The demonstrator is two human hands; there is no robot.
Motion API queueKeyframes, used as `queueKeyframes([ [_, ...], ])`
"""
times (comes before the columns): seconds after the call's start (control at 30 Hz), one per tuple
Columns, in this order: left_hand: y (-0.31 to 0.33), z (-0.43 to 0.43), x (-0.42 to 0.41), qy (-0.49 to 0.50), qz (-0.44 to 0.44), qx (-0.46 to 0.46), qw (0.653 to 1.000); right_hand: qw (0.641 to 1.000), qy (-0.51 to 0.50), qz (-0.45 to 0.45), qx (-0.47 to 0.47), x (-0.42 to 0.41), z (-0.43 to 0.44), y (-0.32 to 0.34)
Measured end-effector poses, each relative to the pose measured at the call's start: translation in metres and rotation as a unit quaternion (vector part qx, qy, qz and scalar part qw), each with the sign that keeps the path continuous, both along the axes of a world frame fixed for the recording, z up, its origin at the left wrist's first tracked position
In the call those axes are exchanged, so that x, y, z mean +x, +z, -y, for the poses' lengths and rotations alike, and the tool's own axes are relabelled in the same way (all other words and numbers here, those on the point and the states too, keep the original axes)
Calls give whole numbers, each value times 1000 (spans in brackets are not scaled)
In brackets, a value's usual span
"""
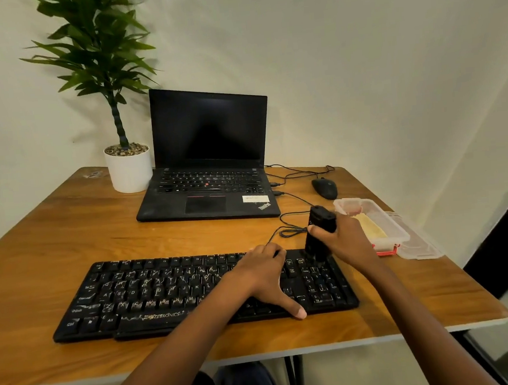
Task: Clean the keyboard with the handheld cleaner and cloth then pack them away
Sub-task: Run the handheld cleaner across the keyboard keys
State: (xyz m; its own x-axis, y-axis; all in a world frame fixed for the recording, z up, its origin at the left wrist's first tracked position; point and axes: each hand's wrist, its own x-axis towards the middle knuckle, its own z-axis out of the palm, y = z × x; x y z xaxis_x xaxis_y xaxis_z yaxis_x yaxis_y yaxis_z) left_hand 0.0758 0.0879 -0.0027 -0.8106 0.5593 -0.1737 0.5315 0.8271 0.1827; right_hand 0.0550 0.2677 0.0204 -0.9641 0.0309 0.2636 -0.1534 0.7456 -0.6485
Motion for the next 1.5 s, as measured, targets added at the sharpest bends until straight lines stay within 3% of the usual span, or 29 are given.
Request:
queueKeyframes([
  [0.13, -1, 0, 0, 0, 1, -1, 1000, 999, -10, -47, -5, -4, 3, 4],
  [0.23, 0, 0, 0, 1, 0, -1, 1000, 1000, -1, -7, 21, -8, 6, 2],
  [0.4, 2, 0, 1, 0, -3, 1, 1000, 1000, -13, -18, -15, -13, 9, 5],
  [0.5, 2, 0, 2, -1, -4, 3, 1000, 999, 5, 33, -37, -13, 10, 4],
  [0.63, 2, 1, 2, -3, -5, 8, 1000, 997, -44, -24, -61, -15, 8, 6],
  [0.7, 2, 1, 2, -3, -4, 8, 1000, 998, -23, 23, -53, -15, 8, 4],
  [0.77, 2, 0, 3, -3, -3, 7, 1000, 994, -6, 45, -98, -14, 8, 4],
  [0.83, 2, 1, 3, -2, -3, 6, 1000, 991, -23, 8, -134, -12, 8, 7],
  [0.97, 2, 1, 3, -3, -1, 4, 1000, 992, -16, 45, -118, -12, 7, 1],
  [1.07, 3, 1, 3, -3, -1, 1, 1000, 998, -50, -23, -7, -13, 6, 3],
  [1.17, 3, 1, 3, -3, -1, 1, 1000, 999, 4, 0, -41, -10, 7, 5],
  [1.27, 3, 1, 3, -2, -2, 1, 1000, 999, -18, -41, 9, -6, 7, 1],
  [1.5, 2, 0, 2, -3, -6, -1, 1000, 996, 3, 11, -84, 1, -3, 8],
])
